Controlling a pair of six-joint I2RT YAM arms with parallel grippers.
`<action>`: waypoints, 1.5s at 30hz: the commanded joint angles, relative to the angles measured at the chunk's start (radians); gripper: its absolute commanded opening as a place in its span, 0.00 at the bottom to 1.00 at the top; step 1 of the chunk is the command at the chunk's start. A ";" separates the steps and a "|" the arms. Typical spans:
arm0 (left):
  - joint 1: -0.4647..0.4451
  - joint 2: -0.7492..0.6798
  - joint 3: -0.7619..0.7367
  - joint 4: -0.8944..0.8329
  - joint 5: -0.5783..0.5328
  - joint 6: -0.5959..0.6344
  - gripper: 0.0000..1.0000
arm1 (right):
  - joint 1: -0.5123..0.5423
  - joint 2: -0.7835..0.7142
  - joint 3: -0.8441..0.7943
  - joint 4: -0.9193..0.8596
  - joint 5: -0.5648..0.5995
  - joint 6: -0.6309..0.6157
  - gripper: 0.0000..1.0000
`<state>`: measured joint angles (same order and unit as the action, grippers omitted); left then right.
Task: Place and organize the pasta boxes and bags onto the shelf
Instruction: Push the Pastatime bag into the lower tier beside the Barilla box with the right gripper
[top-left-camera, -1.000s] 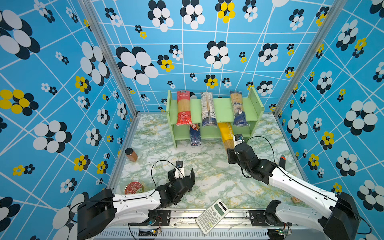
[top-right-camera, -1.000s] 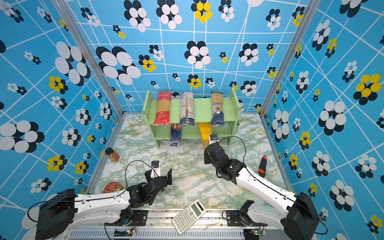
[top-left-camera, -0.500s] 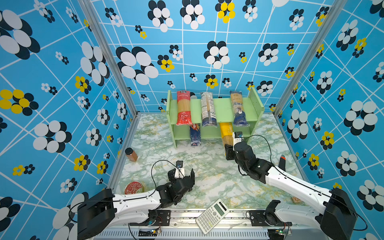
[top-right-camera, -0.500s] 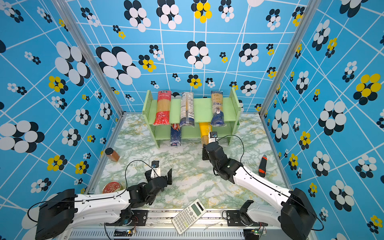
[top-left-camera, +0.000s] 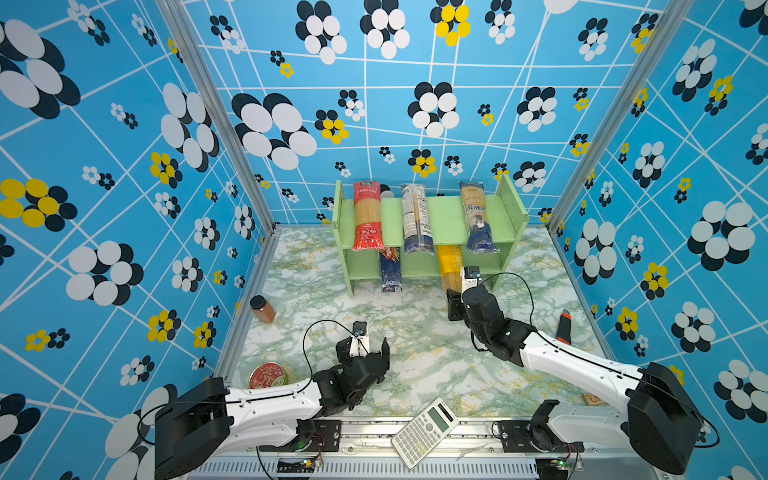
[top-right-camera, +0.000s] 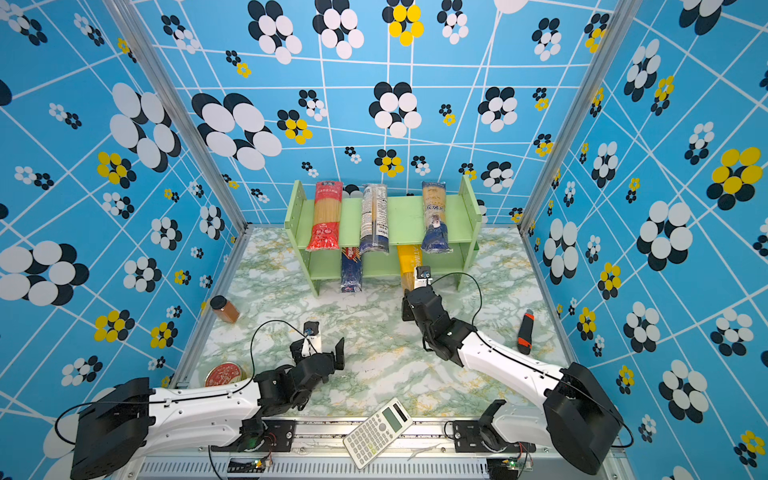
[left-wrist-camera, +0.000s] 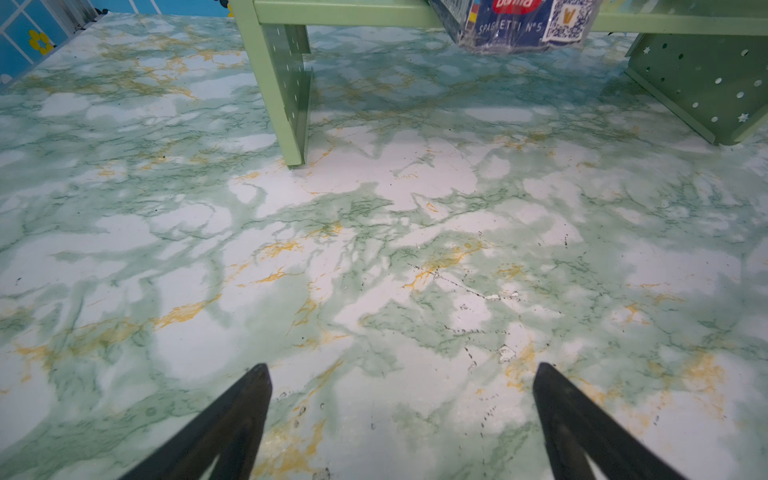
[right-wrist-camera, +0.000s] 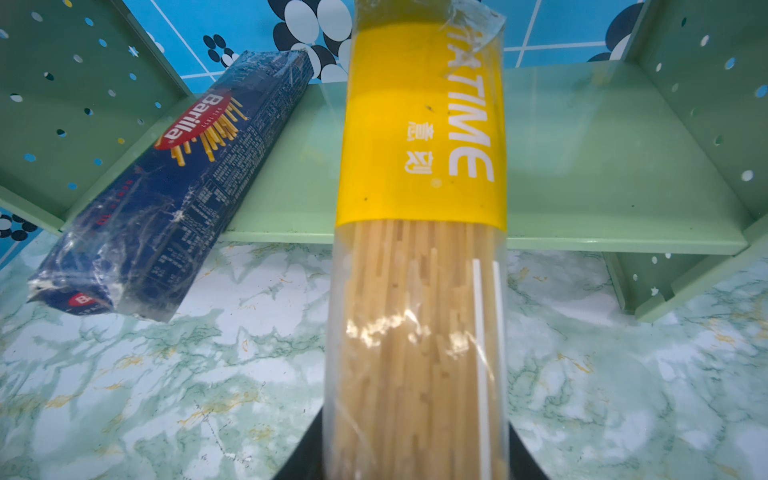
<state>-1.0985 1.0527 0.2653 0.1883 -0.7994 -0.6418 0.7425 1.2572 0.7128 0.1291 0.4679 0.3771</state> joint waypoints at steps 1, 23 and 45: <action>0.010 0.003 0.006 0.016 0.005 0.013 0.99 | -0.012 -0.008 0.023 0.215 0.071 -0.019 0.00; 0.018 0.004 -0.008 0.025 -0.003 0.011 0.99 | -0.034 0.112 0.127 0.249 0.052 -0.026 0.00; 0.114 0.002 -0.023 0.070 0.072 0.080 0.99 | -0.071 0.243 0.229 0.281 0.007 -0.021 0.00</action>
<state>-0.9993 1.0527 0.2550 0.2401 -0.7490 -0.5884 0.6823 1.5116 0.8711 0.2398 0.4576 0.3733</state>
